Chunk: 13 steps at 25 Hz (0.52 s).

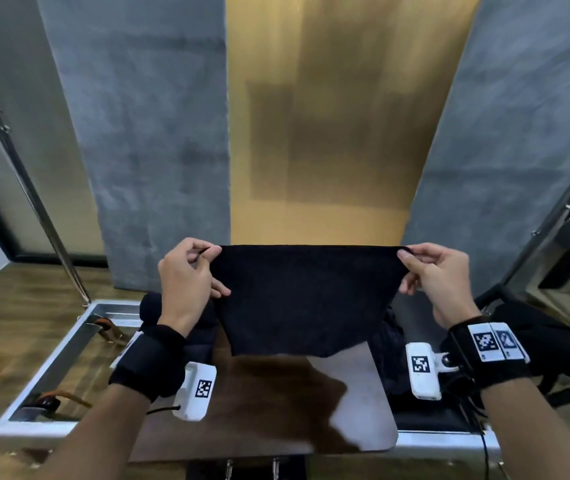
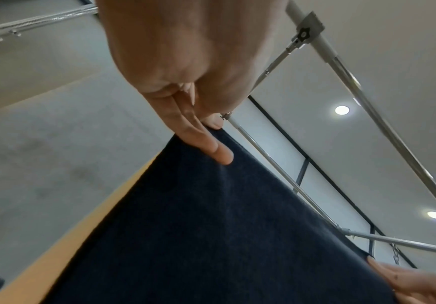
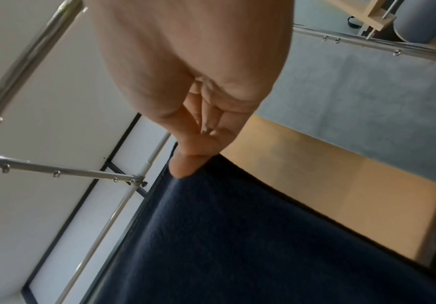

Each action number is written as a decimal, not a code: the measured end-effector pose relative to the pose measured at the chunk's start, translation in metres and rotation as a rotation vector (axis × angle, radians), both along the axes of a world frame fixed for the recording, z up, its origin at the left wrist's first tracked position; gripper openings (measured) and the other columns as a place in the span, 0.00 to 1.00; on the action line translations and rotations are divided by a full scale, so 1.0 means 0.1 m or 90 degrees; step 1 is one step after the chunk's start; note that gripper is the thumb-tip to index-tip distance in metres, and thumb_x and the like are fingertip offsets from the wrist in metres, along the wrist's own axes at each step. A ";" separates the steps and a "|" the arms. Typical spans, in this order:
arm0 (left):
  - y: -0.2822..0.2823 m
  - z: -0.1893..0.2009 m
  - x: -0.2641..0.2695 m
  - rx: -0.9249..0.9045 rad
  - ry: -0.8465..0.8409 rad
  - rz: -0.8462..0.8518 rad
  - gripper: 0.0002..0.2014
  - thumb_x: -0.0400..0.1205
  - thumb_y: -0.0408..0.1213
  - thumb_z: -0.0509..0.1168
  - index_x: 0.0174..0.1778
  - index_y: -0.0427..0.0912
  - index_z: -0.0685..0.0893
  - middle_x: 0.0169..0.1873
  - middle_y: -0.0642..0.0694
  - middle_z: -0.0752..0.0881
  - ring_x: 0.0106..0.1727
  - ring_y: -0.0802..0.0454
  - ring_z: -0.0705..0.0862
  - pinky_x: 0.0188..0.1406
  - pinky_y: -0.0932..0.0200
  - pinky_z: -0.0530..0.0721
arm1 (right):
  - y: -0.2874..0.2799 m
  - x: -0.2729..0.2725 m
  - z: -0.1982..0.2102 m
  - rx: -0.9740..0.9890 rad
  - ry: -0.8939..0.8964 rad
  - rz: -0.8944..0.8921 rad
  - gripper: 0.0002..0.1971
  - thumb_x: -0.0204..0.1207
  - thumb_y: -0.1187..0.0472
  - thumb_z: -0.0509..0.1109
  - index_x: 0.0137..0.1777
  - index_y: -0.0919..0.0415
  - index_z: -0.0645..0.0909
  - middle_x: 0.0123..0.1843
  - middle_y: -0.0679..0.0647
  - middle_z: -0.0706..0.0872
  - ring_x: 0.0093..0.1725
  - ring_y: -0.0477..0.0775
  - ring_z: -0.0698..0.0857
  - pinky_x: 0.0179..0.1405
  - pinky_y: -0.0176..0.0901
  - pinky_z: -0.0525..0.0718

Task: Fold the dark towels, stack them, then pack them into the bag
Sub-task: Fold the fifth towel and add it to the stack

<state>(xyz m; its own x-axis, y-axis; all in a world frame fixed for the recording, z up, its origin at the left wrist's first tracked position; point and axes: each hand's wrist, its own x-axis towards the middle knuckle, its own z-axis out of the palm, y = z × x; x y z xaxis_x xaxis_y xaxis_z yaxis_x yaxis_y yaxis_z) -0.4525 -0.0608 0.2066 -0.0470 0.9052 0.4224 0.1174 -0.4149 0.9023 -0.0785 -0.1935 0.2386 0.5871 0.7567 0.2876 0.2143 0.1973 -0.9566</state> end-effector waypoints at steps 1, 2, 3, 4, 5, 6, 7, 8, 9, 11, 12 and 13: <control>-0.02 0.02 -0.03 0.004 -0.006 0.003 0.15 0.88 0.32 0.69 0.39 0.56 0.86 0.36 0.46 0.89 0.20 0.37 0.90 0.10 0.58 0.80 | -0.06 -0.02 0.04 -0.002 0.007 -0.003 0.10 0.80 0.69 0.79 0.52 0.76 0.83 0.22 0.58 0.82 0.15 0.56 0.82 0.14 0.39 0.75; -0.04 0.03 -0.05 0.008 -0.012 0.002 0.14 0.88 0.33 0.70 0.39 0.55 0.86 0.34 0.44 0.89 0.20 0.38 0.90 0.11 0.58 0.80 | -0.10 -0.06 0.08 -0.003 0.015 -0.002 0.11 0.80 0.68 0.79 0.52 0.76 0.83 0.23 0.58 0.82 0.16 0.57 0.83 0.15 0.41 0.77; -0.05 0.02 -0.06 0.011 -0.023 -0.003 0.13 0.88 0.33 0.70 0.40 0.54 0.86 0.33 0.41 0.89 0.22 0.38 0.91 0.13 0.58 0.82 | -0.14 -0.09 0.10 -0.002 0.025 0.002 0.10 0.80 0.68 0.78 0.53 0.76 0.83 0.25 0.60 0.85 0.20 0.58 0.86 0.19 0.45 0.84; -0.05 0.01 -0.06 0.011 -0.039 -0.016 0.12 0.89 0.33 0.70 0.41 0.52 0.86 0.34 0.38 0.89 0.26 0.38 0.93 0.17 0.56 0.86 | -0.16 -0.13 0.12 0.005 0.036 0.009 0.09 0.81 0.69 0.77 0.53 0.76 0.83 0.30 0.62 0.88 0.26 0.61 0.91 0.29 0.50 0.91; -0.06 -0.02 -0.06 0.012 -0.058 -0.038 0.10 0.89 0.31 0.69 0.43 0.48 0.86 0.36 0.36 0.90 0.32 0.39 0.95 0.24 0.55 0.90 | -0.17 -0.17 0.13 0.020 0.049 0.014 0.08 0.82 0.71 0.76 0.54 0.77 0.83 0.36 0.65 0.90 0.35 0.64 0.94 0.41 0.51 0.95; -0.05 -0.05 -0.06 0.014 -0.078 -0.060 0.09 0.89 0.28 0.68 0.44 0.44 0.85 0.39 0.37 0.91 0.39 0.39 0.96 0.33 0.54 0.94 | -0.18 -0.21 0.12 0.035 0.058 0.017 0.07 0.82 0.73 0.74 0.55 0.78 0.83 0.42 0.67 0.91 0.43 0.65 0.96 0.51 0.51 0.95; -0.05 -0.08 -0.06 0.018 -0.092 -0.076 0.09 0.89 0.26 0.68 0.45 0.42 0.85 0.43 0.39 0.93 0.46 0.41 0.97 0.43 0.54 0.95 | -0.18 -0.24 0.11 0.044 0.063 0.019 0.06 0.83 0.74 0.73 0.55 0.78 0.83 0.48 0.67 0.92 0.49 0.65 0.95 0.57 0.51 0.93; -0.05 -0.10 -0.07 0.024 -0.096 -0.082 0.10 0.89 0.25 0.68 0.45 0.43 0.86 0.47 0.41 0.95 0.52 0.42 0.96 0.50 0.54 0.95 | -0.18 -0.27 0.11 0.046 0.065 0.021 0.06 0.82 0.74 0.73 0.55 0.77 0.84 0.51 0.68 0.93 0.54 0.65 0.95 0.61 0.51 0.92; -0.06 -0.11 -0.09 0.030 -0.089 -0.081 0.12 0.89 0.24 0.68 0.44 0.45 0.86 0.50 0.43 0.95 0.55 0.43 0.96 0.54 0.53 0.94 | -0.19 -0.28 0.10 0.048 0.069 0.026 0.06 0.82 0.74 0.74 0.55 0.77 0.85 0.54 0.69 0.93 0.56 0.65 0.94 0.63 0.50 0.91; -0.07 -0.12 -0.13 0.030 -0.062 -0.070 0.15 0.88 0.26 0.70 0.43 0.51 0.88 0.47 0.43 0.95 0.49 0.43 0.96 0.47 0.52 0.95 | -0.23 -0.28 0.09 0.040 0.084 0.039 0.07 0.81 0.74 0.75 0.55 0.78 0.85 0.52 0.71 0.93 0.53 0.66 0.95 0.57 0.48 0.93; -0.09 -0.13 -0.17 0.021 -0.047 -0.056 0.15 0.88 0.28 0.71 0.42 0.53 0.88 0.43 0.42 0.94 0.42 0.41 0.96 0.39 0.53 0.95 | -0.26 -0.27 0.08 0.024 0.083 0.040 0.07 0.80 0.73 0.76 0.54 0.79 0.85 0.49 0.72 0.93 0.47 0.67 0.95 0.51 0.47 0.94; -0.11 -0.13 -0.20 0.011 -0.031 -0.037 0.14 0.88 0.30 0.72 0.41 0.54 0.89 0.40 0.41 0.92 0.34 0.40 0.95 0.30 0.53 0.92 | -0.29 -0.26 0.07 0.001 0.071 0.035 0.08 0.80 0.72 0.77 0.54 0.79 0.85 0.43 0.71 0.92 0.40 0.67 0.95 0.42 0.46 0.95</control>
